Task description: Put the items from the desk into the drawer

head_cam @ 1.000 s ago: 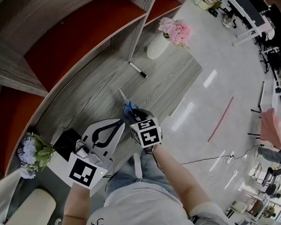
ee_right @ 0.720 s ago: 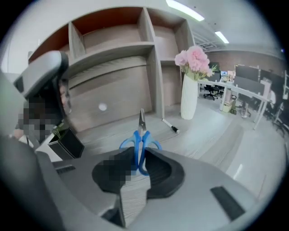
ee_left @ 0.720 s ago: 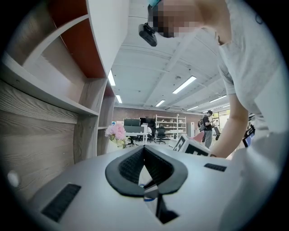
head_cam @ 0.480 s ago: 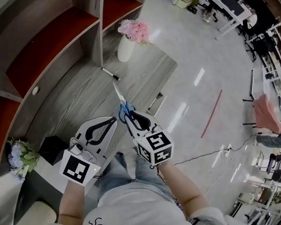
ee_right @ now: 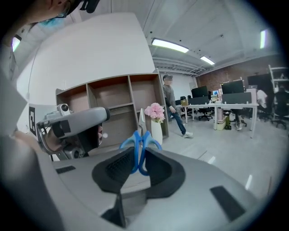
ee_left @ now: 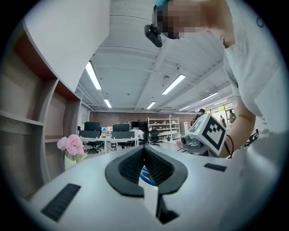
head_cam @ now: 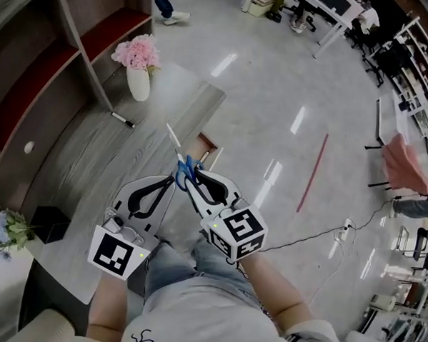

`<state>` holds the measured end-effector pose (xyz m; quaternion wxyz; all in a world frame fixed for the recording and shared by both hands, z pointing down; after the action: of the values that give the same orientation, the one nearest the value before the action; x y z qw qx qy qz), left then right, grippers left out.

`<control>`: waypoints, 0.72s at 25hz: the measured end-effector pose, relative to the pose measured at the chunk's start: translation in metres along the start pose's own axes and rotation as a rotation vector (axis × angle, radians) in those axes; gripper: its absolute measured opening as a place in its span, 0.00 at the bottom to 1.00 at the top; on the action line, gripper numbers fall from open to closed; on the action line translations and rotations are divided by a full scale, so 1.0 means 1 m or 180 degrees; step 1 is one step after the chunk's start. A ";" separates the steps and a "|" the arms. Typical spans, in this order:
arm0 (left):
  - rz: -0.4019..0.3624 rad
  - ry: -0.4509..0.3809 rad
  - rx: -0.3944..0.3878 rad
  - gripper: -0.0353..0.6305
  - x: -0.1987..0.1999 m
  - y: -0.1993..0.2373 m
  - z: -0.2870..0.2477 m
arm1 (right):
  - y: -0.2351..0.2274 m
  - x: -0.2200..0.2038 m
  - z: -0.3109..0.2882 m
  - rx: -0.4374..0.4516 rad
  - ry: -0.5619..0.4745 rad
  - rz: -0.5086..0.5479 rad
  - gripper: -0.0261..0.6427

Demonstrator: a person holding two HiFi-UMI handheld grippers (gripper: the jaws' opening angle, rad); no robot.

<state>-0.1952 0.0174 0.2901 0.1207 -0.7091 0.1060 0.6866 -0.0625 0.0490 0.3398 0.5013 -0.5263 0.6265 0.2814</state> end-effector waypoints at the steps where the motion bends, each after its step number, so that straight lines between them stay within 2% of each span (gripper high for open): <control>1: -0.0005 -0.0017 0.0012 0.06 0.002 -0.010 -0.011 | -0.011 0.000 0.010 0.0008 -0.0024 0.0018 0.17; 10: -0.0162 -0.0043 0.0152 0.06 0.007 -0.095 -0.092 | -0.098 -0.011 0.093 0.0094 -0.0166 0.0145 0.17; 14: -0.0177 0.0023 0.0188 0.06 0.008 -0.110 -0.111 | -0.120 -0.012 0.107 0.0110 -0.0228 0.0161 0.17; 18: -0.0188 0.0147 0.0209 0.06 0.003 -0.108 -0.125 | -0.135 -0.016 0.103 0.0140 -0.0243 0.0122 0.17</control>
<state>-0.0421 0.0801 0.2937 0.1616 -0.7232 0.1103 0.6623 0.0982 0.1073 0.3432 0.5308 -0.4920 0.6228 0.2970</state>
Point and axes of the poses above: the fingertips, and each gripper's own axes: z backward along the fingers, y to its left, x out of its top, the point moved 7 cm from there along z, backward along the fingers, and after that the axes turned 1 degree about -y, right-handed, at the moved point
